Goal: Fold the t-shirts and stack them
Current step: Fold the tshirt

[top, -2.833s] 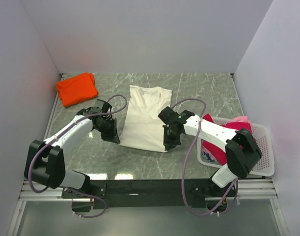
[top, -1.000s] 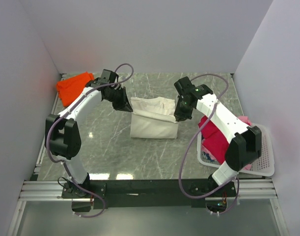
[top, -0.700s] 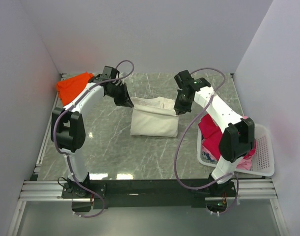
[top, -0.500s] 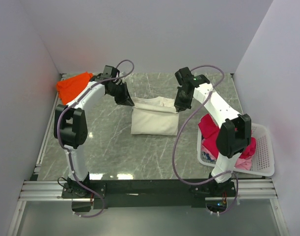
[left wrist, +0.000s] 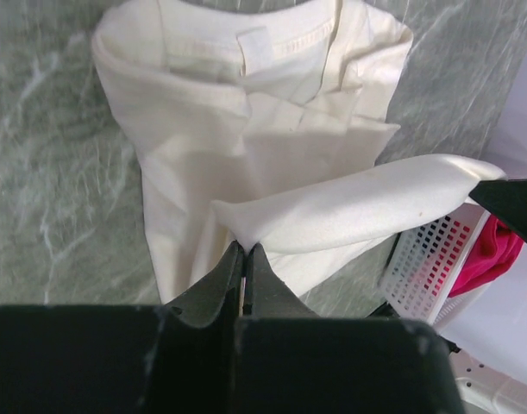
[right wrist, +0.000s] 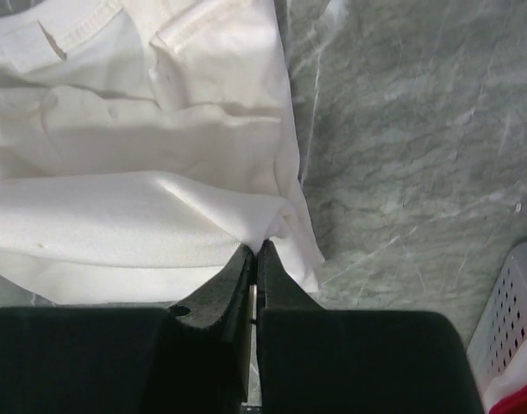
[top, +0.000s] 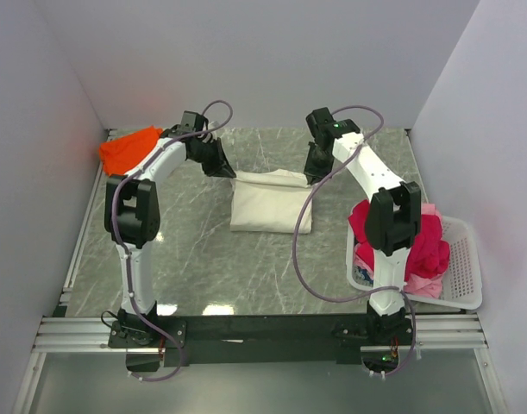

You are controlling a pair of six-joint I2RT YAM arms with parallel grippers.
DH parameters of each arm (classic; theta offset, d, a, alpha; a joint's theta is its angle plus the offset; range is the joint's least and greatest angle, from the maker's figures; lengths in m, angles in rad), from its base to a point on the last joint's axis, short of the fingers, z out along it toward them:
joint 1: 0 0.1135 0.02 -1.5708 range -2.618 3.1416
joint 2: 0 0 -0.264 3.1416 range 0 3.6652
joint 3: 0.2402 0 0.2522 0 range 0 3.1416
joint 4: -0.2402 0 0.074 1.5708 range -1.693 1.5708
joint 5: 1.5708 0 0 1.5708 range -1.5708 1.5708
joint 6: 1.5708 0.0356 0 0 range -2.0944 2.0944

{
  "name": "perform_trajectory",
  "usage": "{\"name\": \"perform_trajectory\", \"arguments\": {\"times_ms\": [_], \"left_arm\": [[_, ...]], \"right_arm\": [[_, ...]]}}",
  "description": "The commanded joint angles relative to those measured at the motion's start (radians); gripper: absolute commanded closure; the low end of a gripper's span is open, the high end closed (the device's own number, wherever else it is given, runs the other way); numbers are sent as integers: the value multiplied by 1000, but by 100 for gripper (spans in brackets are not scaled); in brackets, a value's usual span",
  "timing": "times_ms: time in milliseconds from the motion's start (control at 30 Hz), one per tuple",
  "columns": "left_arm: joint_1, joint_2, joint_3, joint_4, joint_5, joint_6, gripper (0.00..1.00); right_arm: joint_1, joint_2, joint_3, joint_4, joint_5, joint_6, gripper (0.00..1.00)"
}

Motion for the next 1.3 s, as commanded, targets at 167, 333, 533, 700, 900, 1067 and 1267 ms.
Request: {"name": "perform_trajectory", "arguments": {"times_ms": [167,333,533,700,900,1067,1267], "left_arm": [[35,72,84,53,-22,-14,99],[47,70,71,89,-47,-38,99],[55,57,65,113,-79,-58,99],[64,60,65,119,-100,-64,100],[78,66,62,124,-130,-72,100],[90,52,33,141,-180,-95,100],[101,-48,-68,196,-297,-121,46]], "right_arm": [[-49,79,109,-27,38,-51,100],[-60,134,162,-36,36,-71,100],[-67,180,219,-38,15,-74,100],[-71,229,271,-41,-6,-76,100],[-75,267,313,-12,-19,-70,100],[-77,284,317,79,-107,-85,90],[-75,218,267,169,-163,-97,57]]}}
